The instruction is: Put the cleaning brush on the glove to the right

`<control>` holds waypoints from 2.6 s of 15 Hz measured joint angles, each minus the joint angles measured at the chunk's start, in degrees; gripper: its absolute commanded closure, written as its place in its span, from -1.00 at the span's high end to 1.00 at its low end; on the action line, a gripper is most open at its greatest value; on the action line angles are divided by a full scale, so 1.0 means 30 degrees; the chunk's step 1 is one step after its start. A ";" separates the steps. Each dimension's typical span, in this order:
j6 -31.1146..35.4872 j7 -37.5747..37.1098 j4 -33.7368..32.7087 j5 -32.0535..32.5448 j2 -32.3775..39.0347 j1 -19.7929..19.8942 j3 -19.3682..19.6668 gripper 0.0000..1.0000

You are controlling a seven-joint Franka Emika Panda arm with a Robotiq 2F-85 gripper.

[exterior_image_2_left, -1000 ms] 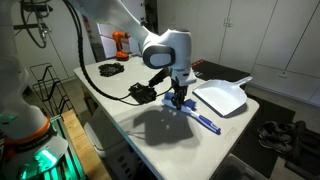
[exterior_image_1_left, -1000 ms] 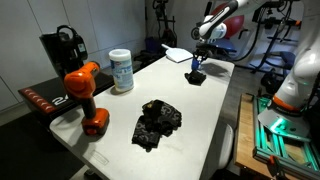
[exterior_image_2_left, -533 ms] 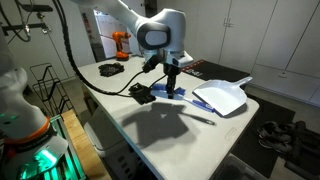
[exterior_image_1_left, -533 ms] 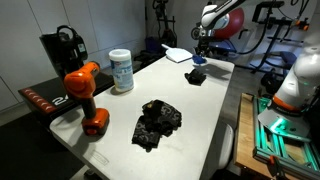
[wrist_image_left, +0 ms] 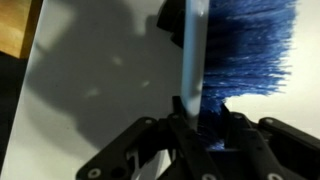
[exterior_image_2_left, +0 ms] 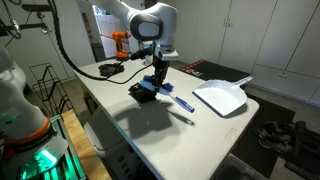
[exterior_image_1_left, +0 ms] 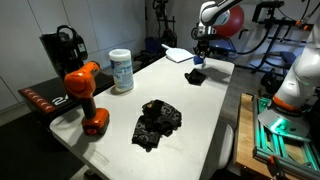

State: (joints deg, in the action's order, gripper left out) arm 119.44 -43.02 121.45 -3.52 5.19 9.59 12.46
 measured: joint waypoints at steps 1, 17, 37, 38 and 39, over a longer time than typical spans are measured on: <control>-0.0006 -0.0870 0.0141 -0.0274 -0.0080 -0.0001 -0.0035 -0.36; 0.0222 -0.8831 0.1429 -0.0293 -0.0333 -0.0320 -0.0305 -0.84; 0.3894 -1.0398 0.4329 0.2035 -0.1233 -0.0630 -0.0805 1.00; 0.3891 -1.0213 0.4404 0.2035 -0.1572 -0.0643 -0.0895 1.00; 0.3779 -0.9752 0.4506 0.2035 -0.1940 -0.0652 -0.0999 0.99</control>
State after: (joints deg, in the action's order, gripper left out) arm 130.77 -72.27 134.96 2.59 -0.63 7.63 9.47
